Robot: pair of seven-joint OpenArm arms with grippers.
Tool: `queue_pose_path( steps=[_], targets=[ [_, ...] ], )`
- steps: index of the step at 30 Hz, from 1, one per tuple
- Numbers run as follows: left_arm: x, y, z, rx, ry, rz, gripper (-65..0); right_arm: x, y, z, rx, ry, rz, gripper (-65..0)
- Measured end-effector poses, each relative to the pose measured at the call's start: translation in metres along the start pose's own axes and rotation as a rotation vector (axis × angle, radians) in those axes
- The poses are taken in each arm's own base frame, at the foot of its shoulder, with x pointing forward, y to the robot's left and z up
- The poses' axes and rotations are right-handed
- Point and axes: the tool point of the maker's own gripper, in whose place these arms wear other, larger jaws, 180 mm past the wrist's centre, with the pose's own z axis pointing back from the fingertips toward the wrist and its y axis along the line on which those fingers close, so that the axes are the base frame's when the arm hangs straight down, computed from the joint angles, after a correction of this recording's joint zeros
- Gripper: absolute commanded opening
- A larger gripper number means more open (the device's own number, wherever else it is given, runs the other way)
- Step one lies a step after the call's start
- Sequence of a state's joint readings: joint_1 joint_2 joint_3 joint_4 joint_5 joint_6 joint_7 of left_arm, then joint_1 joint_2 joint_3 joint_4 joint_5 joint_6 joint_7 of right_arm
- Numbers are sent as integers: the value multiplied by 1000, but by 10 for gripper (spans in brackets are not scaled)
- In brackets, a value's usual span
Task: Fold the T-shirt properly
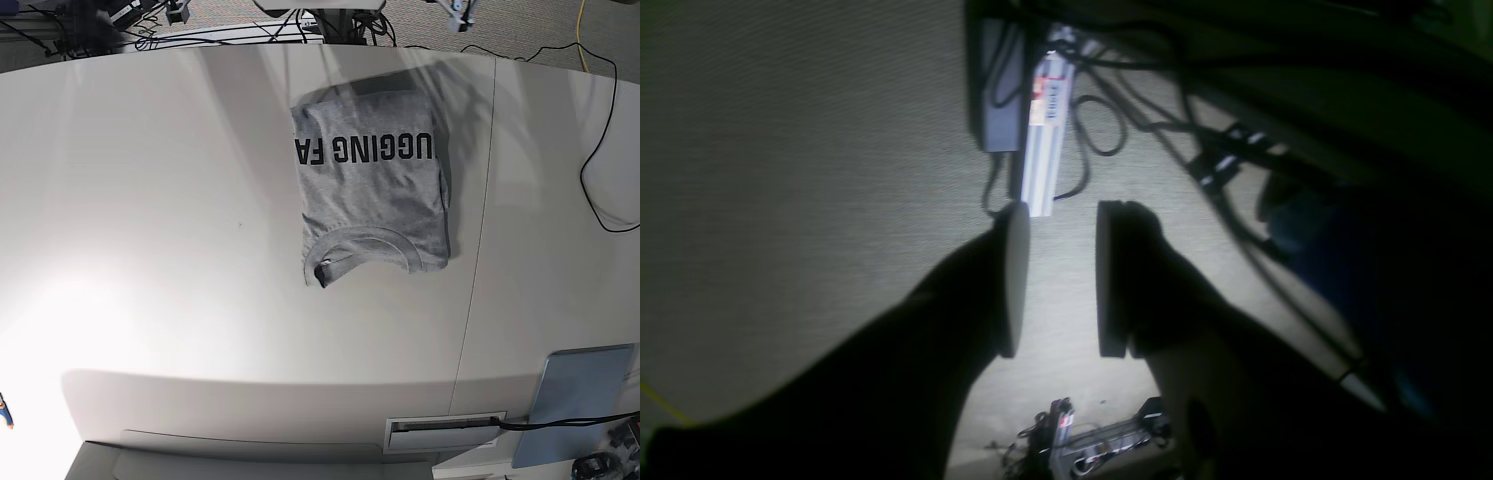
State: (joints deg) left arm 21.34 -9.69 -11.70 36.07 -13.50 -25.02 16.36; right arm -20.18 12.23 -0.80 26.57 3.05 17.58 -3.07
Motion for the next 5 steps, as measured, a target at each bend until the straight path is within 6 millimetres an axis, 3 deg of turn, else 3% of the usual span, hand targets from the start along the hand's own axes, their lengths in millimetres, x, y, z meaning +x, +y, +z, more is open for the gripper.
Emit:
queue_pose_path(
  steps=[5],
  targets=[
    [-7,-15,-9,-14,-10,-32,-461,1,0,0,0,-2,0,-650]
  ],
)
